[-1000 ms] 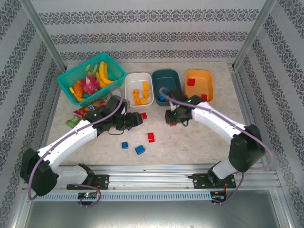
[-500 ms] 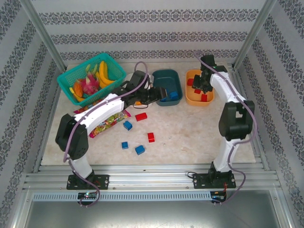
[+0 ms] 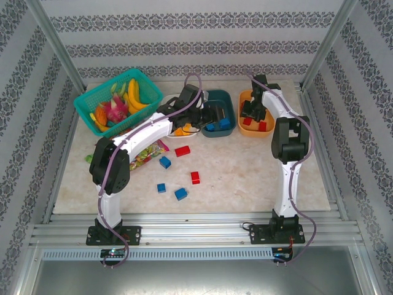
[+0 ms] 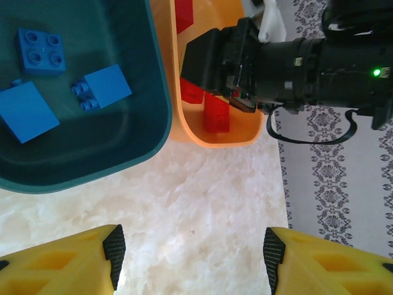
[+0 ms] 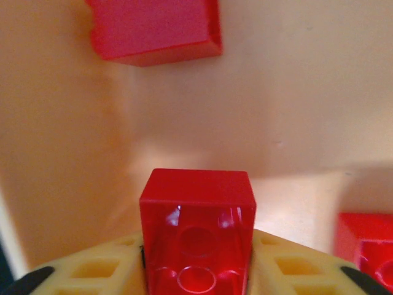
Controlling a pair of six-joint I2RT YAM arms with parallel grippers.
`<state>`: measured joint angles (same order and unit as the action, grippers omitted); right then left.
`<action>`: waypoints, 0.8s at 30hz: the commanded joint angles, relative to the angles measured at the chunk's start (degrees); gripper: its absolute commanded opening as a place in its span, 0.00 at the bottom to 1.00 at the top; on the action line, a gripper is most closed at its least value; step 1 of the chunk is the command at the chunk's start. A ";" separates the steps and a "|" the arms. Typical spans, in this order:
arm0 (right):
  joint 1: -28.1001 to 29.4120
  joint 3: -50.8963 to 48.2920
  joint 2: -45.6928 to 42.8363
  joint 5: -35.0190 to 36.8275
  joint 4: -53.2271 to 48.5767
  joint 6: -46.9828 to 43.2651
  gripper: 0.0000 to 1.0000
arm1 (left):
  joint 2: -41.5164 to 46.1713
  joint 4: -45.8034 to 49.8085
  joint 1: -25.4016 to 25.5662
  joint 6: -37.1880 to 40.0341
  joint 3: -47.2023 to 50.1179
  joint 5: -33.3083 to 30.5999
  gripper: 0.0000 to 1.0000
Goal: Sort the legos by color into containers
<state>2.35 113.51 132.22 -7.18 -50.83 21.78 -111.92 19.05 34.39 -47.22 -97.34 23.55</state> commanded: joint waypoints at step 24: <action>21.71 -41.41 -47.01 -8.66 29.12 -1.33 0.75 | 28.20 26.33 -1.31 -2.13 26.75 -22.76 0.69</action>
<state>20.67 81.21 88.66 -11.29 -29.76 21.76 -84.88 39.55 34.04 -47.24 -75.05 5.10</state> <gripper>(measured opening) 0.730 0.682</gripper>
